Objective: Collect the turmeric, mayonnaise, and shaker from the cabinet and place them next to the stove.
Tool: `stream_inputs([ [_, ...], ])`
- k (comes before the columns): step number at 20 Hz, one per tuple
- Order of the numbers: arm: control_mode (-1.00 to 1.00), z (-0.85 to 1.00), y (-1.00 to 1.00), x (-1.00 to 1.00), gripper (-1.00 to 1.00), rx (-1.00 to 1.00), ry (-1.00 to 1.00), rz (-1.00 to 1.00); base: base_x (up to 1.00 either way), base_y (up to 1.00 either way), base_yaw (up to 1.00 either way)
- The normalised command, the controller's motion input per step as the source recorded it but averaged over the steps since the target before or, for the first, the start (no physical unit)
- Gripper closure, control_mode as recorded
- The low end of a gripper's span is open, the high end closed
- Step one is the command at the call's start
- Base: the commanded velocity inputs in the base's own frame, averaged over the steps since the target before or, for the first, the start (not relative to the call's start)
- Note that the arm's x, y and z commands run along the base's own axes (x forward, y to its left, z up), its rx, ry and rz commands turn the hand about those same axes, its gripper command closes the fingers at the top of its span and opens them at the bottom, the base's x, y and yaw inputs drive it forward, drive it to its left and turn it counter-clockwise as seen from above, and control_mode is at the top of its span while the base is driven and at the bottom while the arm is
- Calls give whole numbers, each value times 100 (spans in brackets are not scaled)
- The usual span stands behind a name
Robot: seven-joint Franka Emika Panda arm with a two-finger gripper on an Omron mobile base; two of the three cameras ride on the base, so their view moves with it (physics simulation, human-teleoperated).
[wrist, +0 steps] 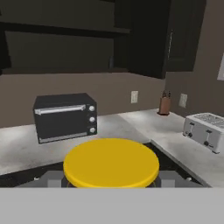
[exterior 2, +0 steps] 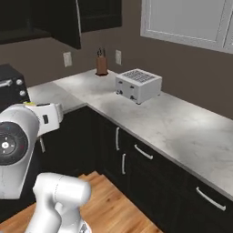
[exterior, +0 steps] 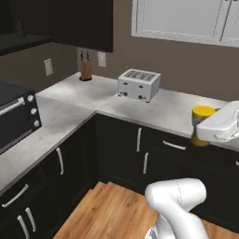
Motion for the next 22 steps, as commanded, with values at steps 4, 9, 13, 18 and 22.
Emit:
stream_inputs([
  [4,100,0,0,0,100,0,0,0,-15,-84,-30],
  [9,100,0,0,0,100,0,0,0,-9,-78,-31],
  [13,100,0,0,0,100,0,0,0,-2,-68,-33],
  [18,100,0,0,0,100,0,0,0,-2,-67,-34],
  [22,100,0,0,0,100,0,0,0,-2,-67,-34],
])
